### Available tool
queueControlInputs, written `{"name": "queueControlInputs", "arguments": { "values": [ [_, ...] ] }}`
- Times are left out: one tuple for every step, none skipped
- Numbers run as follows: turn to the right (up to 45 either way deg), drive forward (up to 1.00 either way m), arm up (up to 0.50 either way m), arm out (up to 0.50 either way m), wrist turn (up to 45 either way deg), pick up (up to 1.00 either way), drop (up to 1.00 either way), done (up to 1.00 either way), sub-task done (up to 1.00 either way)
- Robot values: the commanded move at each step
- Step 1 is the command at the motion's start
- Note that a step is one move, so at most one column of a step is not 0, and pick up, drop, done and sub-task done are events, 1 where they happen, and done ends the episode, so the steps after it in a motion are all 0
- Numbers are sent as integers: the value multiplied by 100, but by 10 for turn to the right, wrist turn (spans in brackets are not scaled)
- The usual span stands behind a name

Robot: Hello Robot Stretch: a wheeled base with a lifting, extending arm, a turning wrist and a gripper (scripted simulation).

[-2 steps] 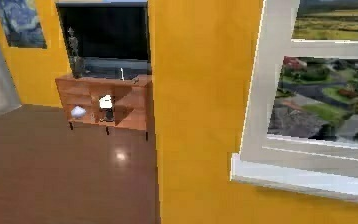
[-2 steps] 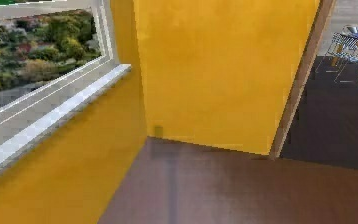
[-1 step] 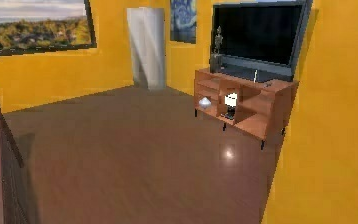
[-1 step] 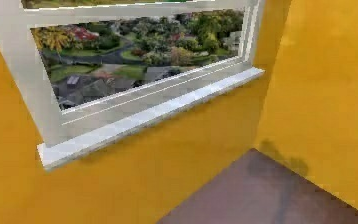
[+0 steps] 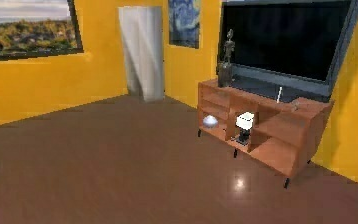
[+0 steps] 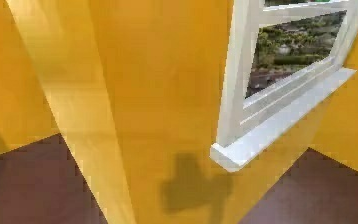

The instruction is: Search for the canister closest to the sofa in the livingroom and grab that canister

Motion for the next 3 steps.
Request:
{"name": "queueControlInputs", "arguments": {
  "values": [
    [420,0,0,0,0,0,0,0,0],
    [0,100,0,0,0,0,0,0,0],
    [90,0,0,0,0,0,0,0,0]
  ]
}}
